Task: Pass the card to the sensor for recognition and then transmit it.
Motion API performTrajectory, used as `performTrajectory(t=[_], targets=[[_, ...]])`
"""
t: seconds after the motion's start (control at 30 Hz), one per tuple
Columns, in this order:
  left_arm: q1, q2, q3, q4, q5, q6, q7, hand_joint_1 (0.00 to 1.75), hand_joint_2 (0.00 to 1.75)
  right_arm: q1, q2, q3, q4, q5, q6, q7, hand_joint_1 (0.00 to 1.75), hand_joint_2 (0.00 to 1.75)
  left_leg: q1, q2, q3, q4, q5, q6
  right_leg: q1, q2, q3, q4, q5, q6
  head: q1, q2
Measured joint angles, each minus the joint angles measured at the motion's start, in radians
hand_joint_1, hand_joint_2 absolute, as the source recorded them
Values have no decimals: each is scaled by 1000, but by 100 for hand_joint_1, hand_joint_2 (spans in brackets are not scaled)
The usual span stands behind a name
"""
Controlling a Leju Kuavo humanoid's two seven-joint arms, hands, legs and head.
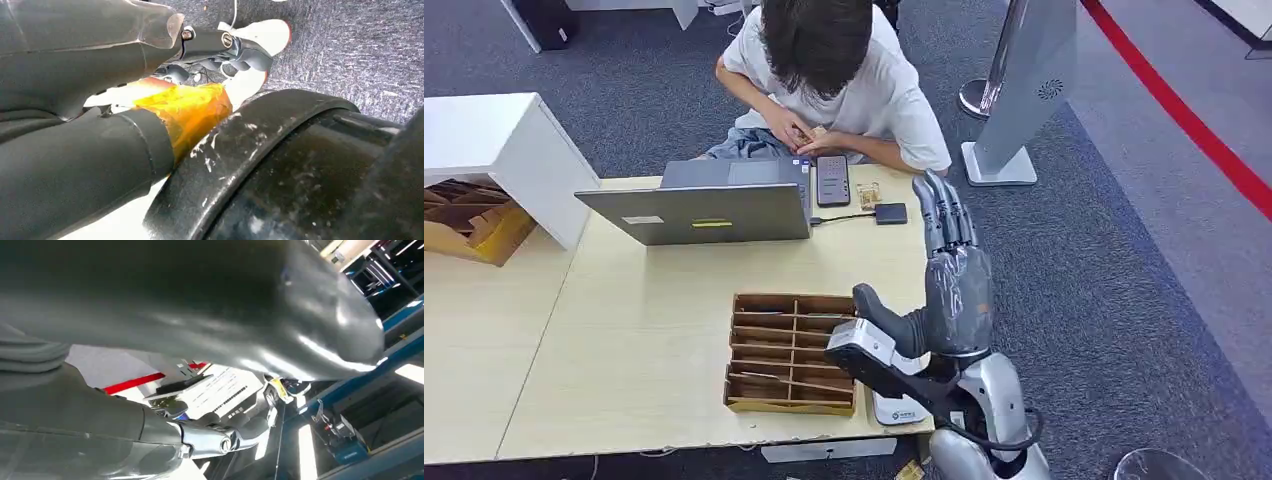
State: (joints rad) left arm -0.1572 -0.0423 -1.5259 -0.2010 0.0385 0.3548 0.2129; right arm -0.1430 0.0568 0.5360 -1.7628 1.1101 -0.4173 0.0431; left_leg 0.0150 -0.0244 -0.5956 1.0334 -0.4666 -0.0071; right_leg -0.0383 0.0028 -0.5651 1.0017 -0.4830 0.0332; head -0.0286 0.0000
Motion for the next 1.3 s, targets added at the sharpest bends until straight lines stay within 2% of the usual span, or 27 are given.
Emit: performTrajectory(t=[0.2,0.57,0.73,0.97,1.3], targets=[[2,0,2,0,8,3,-4,0,0,28,-6,-2,-23,-20,-9,-24,0,0,0,0,0,0,0,0,0,0,0,0,0,0,0,0],[17,0,35,5,35,24,-26,0,0,264,-34,-52,-151,-293,-25,-242,0,0,0,0,0,0,-3,-1,0,0,0,0,-2,0,0,0],[25,0,58,6,53,37,-32,0,0,345,-56,-65,-173,-351,-34,-267,0,0,0,0,0,0,-3,-1,0,0,0,0,-2,0,0,0],[34,1,84,10,73,50,-59,0,0,434,-90,-68,-197,-552,-34,-309,0,0,0,0,0,0,-3,-1,0,0,0,0,-2,0,0,0],[35,0,108,10,85,40,-57,0,0,472,-101,-69,-202,-691,-2,-339,0,0,0,0,0,0,-3,-1,0,0,0,0,-2,0,0,0]])
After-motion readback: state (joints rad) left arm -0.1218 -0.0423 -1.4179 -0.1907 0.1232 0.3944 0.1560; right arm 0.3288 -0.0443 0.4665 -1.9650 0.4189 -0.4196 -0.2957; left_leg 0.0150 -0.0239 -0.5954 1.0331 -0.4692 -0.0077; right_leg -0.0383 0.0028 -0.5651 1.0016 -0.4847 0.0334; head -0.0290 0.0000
